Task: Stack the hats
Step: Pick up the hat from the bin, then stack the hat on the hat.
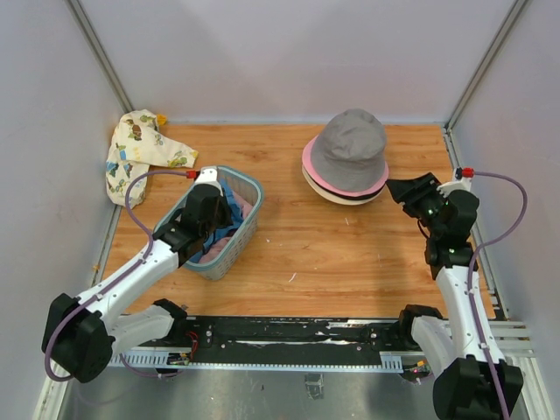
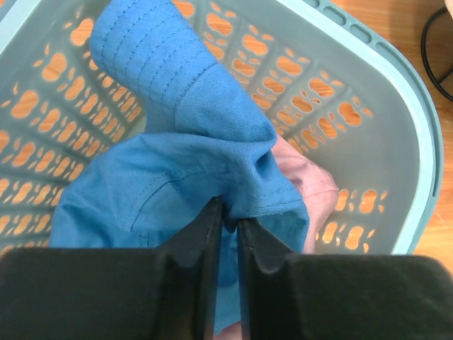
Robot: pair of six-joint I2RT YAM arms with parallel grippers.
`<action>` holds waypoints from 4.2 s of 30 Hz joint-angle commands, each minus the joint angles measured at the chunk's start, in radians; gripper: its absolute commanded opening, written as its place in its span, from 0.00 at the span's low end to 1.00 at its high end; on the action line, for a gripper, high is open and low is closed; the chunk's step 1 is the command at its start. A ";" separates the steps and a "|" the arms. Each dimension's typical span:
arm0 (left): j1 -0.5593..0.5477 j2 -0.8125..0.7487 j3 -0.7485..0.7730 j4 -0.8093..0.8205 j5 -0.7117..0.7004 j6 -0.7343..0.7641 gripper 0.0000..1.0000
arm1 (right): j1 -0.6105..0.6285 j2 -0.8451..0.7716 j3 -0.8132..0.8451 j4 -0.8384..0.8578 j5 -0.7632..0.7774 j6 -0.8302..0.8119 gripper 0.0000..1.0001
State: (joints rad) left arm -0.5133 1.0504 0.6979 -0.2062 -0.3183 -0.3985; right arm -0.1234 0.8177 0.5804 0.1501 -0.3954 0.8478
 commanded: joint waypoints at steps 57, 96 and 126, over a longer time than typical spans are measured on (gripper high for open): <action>-0.036 -0.043 0.632 0.004 0.952 -0.052 0.01 | 0.657 0.158 0.197 0.445 -0.213 -0.077 0.65; -0.026 0.176 0.668 0.094 0.340 -0.016 0.00 | 0.543 0.378 0.411 0.493 -0.244 0.097 0.00; -0.012 1.039 1.619 -0.101 0.554 -0.026 0.23 | 0.062 0.770 0.419 1.034 -0.393 0.680 0.01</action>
State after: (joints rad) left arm -0.5198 2.0918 2.2826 -0.3183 0.1844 -0.4191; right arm -0.0269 1.6035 1.0412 1.0348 -0.7712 1.4433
